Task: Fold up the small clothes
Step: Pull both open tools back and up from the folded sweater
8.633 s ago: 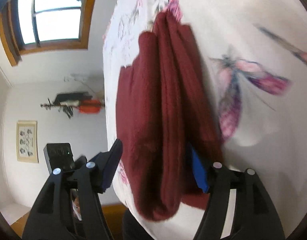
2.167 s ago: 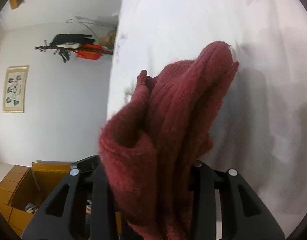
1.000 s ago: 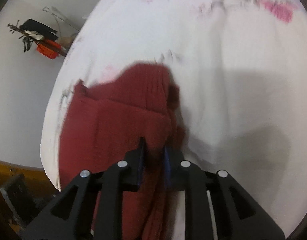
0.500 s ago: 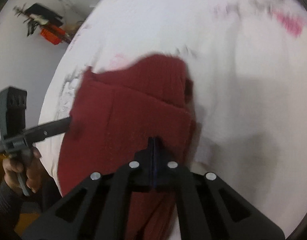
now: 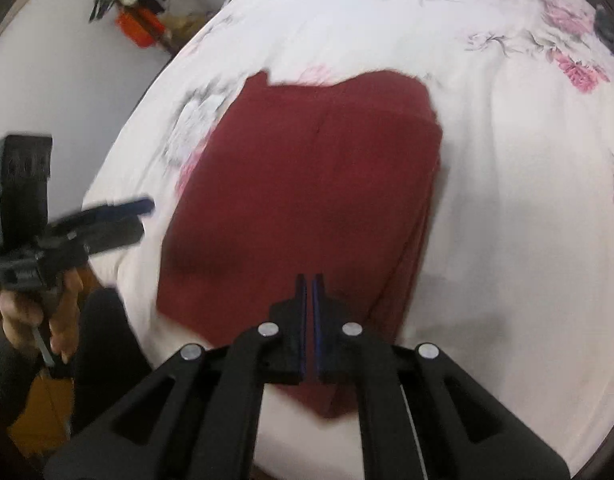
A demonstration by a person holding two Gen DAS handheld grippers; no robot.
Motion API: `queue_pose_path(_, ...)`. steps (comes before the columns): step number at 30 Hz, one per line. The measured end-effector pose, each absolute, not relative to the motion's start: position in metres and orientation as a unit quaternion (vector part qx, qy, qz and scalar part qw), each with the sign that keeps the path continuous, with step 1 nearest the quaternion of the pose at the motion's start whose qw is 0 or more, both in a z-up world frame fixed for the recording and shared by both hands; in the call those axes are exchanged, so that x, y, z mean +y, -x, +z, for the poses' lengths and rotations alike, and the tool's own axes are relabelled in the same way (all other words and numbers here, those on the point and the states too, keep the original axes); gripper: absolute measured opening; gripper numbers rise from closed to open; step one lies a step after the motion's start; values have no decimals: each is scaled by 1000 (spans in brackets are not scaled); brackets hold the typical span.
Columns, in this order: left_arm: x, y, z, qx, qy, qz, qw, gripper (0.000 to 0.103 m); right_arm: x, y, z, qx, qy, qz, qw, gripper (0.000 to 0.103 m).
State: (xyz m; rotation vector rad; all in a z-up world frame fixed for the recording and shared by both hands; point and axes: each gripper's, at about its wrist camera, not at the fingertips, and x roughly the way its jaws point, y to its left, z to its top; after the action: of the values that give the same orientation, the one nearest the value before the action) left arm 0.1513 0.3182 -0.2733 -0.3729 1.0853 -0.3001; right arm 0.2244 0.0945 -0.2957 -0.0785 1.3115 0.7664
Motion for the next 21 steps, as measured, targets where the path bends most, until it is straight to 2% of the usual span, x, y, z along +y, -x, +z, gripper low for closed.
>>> queue_pose_path(4, 301, -140, -321, 563, 155, -118, 803, 75, 90, -204, -339, 623, 79, 304, 716, 2)
queue_pose_path(6, 297, -134, -334, 575, 135, -109, 799, 75, 84, -201, -352, 631, 64, 288, 718, 1)
queue_pose_path(11, 296, -115, -288, 560, 133, -89, 813, 75, 74, -181, -310, 607, 36, 285, 741, 10)
queue_pose_path(13, 296, -99, -264, 549, 114, -72, 825, 80, 70, -164, -287, 594, 41, 274, 755, 34)
queue_pose_path(14, 298, -81, -246, 544, 105, -58, 831, 86, 68, -150, -271, 585, 54, 256, 768, 62)
queue_pose_path(15, 298, -69, -238, 542, 99, -48, 833, 89, 68, -140, -259, 575, 62, 248, 777, 81)
queue_pose_path(17, 294, -37, -212, 533, 68, -25, 843, 90, 66, -116, -230, 549, 77, 235, 798, 92)
queue_pose_path(19, 285, -7, -185, 526, 40, 3, 850, 90, 73, -97, -203, 538, 102, 200, 812, 92)
queue_pose_path(21, 279, 8, -163, 518, 32, 17, 855, 90, 74, -73, -174, 518, 108, 178, 830, 98)
